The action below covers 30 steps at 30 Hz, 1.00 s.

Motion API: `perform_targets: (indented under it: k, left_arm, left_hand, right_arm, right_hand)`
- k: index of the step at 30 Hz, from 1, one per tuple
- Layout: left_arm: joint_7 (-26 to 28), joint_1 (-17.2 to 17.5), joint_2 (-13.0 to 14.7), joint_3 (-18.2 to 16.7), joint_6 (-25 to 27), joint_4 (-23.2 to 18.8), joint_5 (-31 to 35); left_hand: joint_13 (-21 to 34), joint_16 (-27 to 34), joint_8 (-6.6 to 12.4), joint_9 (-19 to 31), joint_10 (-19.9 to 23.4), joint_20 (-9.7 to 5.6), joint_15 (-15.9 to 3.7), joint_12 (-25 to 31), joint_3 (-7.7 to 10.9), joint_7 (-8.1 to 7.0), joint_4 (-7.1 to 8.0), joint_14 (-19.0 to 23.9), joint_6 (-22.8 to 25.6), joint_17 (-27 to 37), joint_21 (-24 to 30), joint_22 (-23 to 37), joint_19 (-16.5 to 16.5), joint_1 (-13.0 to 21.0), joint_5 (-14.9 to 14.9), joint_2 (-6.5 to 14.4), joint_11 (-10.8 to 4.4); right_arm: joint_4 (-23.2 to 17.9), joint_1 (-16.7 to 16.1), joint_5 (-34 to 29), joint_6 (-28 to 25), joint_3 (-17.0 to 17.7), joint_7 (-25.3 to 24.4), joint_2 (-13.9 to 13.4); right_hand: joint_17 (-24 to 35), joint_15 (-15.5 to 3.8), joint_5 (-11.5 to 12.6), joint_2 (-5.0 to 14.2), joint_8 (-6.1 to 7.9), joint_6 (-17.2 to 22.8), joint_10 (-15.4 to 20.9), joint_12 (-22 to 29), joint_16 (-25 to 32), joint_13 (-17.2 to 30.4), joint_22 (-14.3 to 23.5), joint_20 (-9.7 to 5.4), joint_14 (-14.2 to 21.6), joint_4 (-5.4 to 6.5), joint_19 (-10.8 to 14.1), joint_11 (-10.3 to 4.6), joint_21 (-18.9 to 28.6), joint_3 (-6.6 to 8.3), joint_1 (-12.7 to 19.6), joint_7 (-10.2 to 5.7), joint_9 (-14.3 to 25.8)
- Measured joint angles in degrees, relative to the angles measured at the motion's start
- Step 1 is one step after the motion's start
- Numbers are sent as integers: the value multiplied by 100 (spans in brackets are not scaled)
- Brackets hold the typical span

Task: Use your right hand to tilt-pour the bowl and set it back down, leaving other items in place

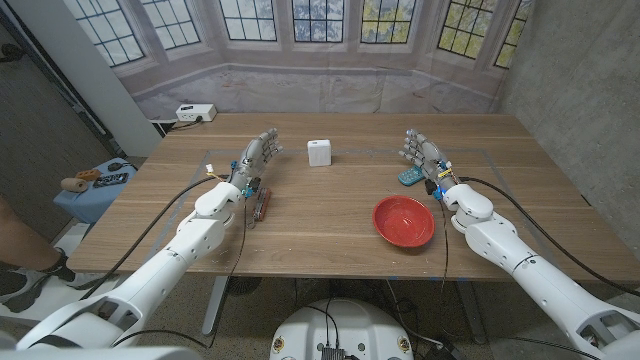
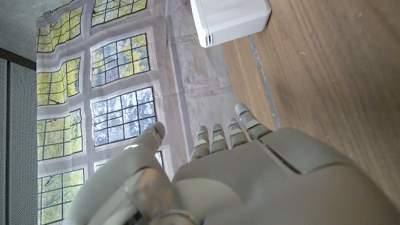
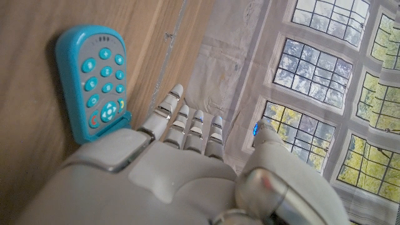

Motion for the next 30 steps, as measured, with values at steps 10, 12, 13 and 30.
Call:
perform_targets:
  k: [10,12,13,30]
  left_arm:
    - [-124,-5,41,-6,-3,49,-22]
    - [-158,-15,44,-6,-10,69,-25]
    - [-172,-23,45,-6,-14,79,-26]
    - [-369,-107,37,9,-81,268,-65]
  left_hand:
    - [0,0,0,0,0,0,0,0,24,0,-71,0,0,0,-23,0,0,22,22,-22,0]
    - [1,0,0,-1,0,18,0,0,8,0,-87,0,0,0,-23,-1,18,36,22,-36,0]
    - [1,0,0,-1,0,30,0,0,10,0,-89,0,0,1,-23,-1,30,46,22,-45,0]
    - [1,0,0,-1,31,30,-1,0,39,0,-149,0,0,1,-84,-1,31,74,22,-17,31]
  right_arm:
    - [-647,-321,-148,-300,111,-423,-277]
    - [-784,-395,-172,-355,141,-506,-332]
    - [-864,-440,-193,-404,160,-570,-366]
    - [-1797,-821,-415,-1045,335,-1248,-691]
  right_hand:
    - [-75,-114,0,-58,40,133,204,44,48,0,16,-23,156,-152,147,159,82,10,137,216,0]
    - [-80,-125,0,-37,49,184,298,74,57,0,28,-52,207,-175,218,252,105,30,159,267,0]
    - [-80,-138,0,-58,61,214,350,88,86,0,28,-57,245,-190,260,304,105,15,180,297,0]
    - [-105,-100,0,-121,150,721,998,221,274,-18,27,-51,885,-325,831,644,252,10,393,711,-26]
